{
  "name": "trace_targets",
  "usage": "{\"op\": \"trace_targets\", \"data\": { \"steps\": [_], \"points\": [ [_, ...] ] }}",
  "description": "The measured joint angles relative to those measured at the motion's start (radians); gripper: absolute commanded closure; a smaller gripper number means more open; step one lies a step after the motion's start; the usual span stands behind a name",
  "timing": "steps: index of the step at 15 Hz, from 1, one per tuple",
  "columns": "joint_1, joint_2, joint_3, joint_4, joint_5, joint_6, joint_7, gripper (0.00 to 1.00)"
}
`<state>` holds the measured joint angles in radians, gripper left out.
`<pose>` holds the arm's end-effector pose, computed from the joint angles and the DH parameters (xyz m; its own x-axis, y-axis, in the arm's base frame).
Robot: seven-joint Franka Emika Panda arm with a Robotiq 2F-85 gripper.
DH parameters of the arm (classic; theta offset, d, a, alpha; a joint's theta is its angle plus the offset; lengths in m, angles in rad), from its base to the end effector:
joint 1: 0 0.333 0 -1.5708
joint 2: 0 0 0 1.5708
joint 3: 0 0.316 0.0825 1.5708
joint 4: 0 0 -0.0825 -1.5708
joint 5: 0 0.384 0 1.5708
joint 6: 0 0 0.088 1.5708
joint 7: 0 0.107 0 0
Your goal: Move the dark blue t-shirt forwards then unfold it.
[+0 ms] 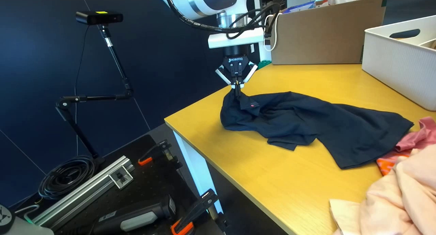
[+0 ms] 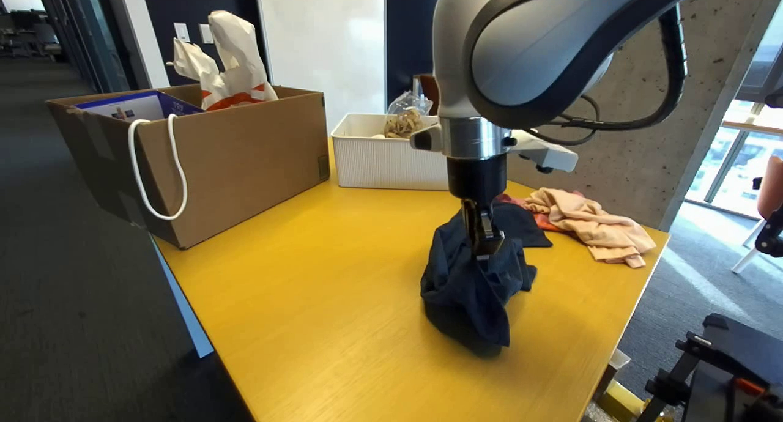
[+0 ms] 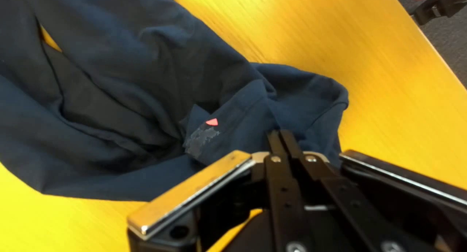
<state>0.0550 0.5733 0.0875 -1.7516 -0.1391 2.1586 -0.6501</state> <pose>0.6414 0.0821 0.2321 0.6332 0.7565 -0.1632 0.7596 -0.6479 -0.0561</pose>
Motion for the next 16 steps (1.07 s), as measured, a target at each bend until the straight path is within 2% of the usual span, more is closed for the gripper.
{"op": "trace_targets", "data": {
  "steps": [4, 5, 6, 9, 14, 16],
  "points": [
    [0.049, 0.037, 0.007, 0.053, -0.058, 0.001, 0.03, 0.99],
    [0.061, 0.042, 0.008, 0.063, -0.075, 0.004, 0.039, 0.71],
    [0.072, 0.042, 0.009, 0.07, -0.09, 0.009, 0.049, 0.7],
    [0.086, 0.037, 0.009, 0.087, -0.116, 0.037, 0.077, 0.5],
    [0.06, 0.009, 0.002, 0.091, -0.117, 0.058, 0.127, 0.13],
    [0.05, -0.023, -0.003, 0.071, -0.116, 0.059, 0.181, 0.01]
  ]
}}
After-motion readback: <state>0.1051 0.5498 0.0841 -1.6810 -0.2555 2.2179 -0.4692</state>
